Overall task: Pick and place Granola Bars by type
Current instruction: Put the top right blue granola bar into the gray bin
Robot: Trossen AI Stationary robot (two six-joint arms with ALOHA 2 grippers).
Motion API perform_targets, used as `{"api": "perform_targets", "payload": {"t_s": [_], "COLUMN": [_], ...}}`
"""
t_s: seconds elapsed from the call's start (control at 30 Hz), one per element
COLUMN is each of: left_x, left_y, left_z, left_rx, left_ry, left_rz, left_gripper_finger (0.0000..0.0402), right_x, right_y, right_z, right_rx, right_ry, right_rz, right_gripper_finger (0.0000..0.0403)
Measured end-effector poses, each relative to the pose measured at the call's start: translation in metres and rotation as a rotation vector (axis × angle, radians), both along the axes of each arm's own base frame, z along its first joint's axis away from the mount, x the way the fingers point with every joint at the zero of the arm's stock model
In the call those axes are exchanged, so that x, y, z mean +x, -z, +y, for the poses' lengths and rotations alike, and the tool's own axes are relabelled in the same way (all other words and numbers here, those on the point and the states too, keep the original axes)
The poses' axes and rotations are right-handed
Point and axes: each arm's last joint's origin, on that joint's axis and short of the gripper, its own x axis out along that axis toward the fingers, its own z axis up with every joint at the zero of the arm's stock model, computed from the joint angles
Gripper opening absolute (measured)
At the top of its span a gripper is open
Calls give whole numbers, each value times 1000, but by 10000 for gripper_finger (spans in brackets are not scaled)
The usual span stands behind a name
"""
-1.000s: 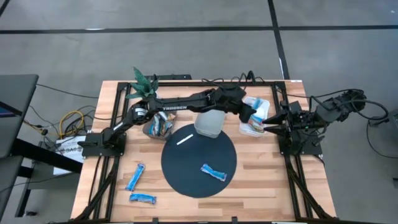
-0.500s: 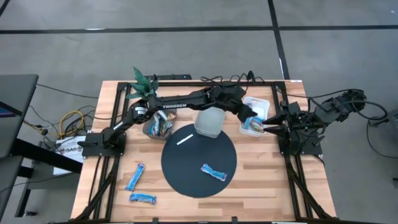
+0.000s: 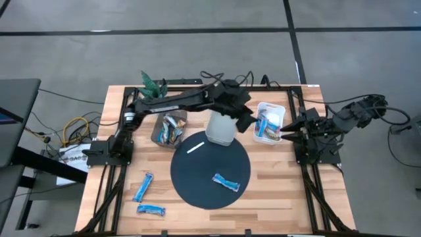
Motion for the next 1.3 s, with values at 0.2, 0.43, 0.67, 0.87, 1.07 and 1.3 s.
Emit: {"api": "perform_targets", "payload": {"t_s": [0.2,0.43,0.67,0.87,1.07,1.3], "left_x": [-38,-75,-115,-151,-183,-208], "left_y": [-20,-33,-50,-66,-68,-29], "left_z": [-26,-66,-107,-132,-146,-153], "left_rx": [58,115,219,274,356,266], "left_ry": [43,59,32,22,-13,24], "left_rz": [180,359,456,486,486,294], "left_gripper_finger": [197,197,197,197,197,197], "right_x": [2,16,40,65,89,115], "right_y": [12,19,30,31,25,17], "right_z": [1,10,25,40,53,61], "right_rx": [23,27,-1,34,38,35], "right_ry": [40,68,29,10,34,47], "right_rz": [131,218,320,301,334,360], "right_gripper_finger": [131,131,131,131,131,131]}}
